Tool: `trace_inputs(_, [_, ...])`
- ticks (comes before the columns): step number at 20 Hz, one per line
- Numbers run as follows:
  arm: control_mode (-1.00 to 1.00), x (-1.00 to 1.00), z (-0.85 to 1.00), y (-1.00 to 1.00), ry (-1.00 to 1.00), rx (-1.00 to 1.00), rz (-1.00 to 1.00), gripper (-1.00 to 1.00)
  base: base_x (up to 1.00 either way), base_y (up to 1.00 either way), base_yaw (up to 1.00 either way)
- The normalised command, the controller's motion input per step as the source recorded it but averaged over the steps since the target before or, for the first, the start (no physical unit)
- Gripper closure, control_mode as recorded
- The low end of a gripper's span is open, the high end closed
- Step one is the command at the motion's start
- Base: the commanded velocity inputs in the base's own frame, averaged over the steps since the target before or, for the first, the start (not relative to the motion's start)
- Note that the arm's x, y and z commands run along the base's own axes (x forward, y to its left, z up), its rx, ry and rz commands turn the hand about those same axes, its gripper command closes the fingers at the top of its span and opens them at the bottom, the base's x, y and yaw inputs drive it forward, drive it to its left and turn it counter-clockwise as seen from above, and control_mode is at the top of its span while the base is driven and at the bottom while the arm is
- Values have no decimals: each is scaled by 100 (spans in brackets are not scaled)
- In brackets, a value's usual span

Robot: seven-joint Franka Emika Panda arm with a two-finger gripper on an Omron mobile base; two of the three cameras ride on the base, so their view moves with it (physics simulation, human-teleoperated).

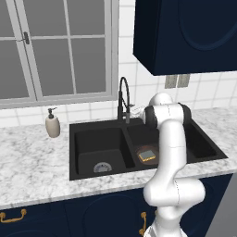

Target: Pick the pan and sponge and place them into the sink. Then turn on the water.

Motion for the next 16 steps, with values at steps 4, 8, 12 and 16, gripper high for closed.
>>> trace_inputs(4, [-100,0,-17,-72,0,0,0,100,0,0,0])
trace_inputs(8, [-100,0,-18,-90,-2,0,-2,100,0,0,0])
trace_inputs(12, [-100,1,-21,-92,-1,0,-7,100,0,0,0])
trace_inputs(16, [-100,1,-24,-99,0,0,-9,100,0,0,0])
